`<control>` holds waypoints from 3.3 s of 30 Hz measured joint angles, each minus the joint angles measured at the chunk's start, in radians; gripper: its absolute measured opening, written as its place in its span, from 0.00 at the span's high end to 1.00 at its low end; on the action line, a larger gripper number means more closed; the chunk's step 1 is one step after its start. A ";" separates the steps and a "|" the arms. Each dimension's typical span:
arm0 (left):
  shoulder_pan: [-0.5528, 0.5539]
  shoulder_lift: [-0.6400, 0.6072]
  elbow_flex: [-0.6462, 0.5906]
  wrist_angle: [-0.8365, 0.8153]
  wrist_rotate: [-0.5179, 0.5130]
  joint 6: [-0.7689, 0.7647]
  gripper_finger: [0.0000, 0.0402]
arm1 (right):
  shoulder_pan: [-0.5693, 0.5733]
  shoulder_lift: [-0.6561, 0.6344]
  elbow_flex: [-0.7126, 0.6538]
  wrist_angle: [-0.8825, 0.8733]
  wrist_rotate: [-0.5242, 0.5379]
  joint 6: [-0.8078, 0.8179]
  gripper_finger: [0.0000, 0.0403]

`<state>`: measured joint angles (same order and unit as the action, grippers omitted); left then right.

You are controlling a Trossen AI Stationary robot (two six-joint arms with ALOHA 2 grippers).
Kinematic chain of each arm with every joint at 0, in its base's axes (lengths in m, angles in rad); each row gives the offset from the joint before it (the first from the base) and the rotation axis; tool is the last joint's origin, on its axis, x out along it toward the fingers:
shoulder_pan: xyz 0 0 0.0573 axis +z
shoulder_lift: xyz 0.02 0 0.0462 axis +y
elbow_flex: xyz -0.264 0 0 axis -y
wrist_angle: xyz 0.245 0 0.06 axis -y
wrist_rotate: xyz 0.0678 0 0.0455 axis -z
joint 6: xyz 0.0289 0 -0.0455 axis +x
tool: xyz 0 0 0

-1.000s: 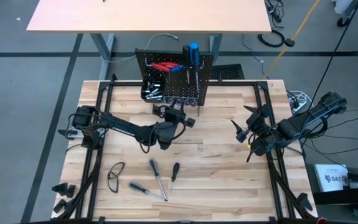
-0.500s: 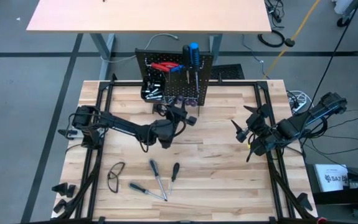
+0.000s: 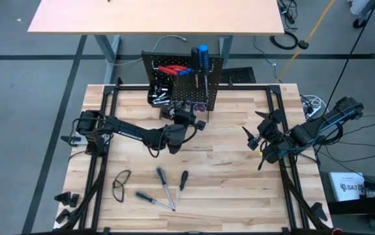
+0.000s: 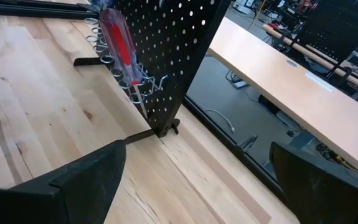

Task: Hang tools onto peg board
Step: Hang the transparent blue screwdriver on the pegboard, then hang the gray screwdriver on the pegboard

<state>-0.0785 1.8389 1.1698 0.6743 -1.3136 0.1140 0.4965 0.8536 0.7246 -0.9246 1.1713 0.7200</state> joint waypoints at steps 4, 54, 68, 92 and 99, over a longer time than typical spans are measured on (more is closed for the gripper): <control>0.003 0.000 0.000 -0.012 -0.005 -0.002 0.71 | 0.000 0.000 0.000 -0.001 0.000 -0.001 0.03; 0.039 0.000 0.000 -0.299 0.134 -0.258 0.44 | 0.000 0.000 0.000 -0.003 0.000 -0.002 0.03; -0.124 -0.062 0.000 -0.425 0.207 -0.266 0.44 | 0.000 0.000 0.000 -0.002 -0.007 0.026 0.03; -0.421 -0.150 0.000 -1.335 0.970 -1.725 0.44 | 0.006 0.234 -0.001 0.232 -0.364 0.207 0.03; -0.513 -0.086 0.000 -1.345 0.981 -1.973 0.44 | 0.001 0.314 -0.002 0.364 -0.443 0.133 0.03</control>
<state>-0.5918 1.7530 1.1698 -0.6703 -0.3327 -1.8595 0.4973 1.1678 0.7231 -0.5602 0.7286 0.8534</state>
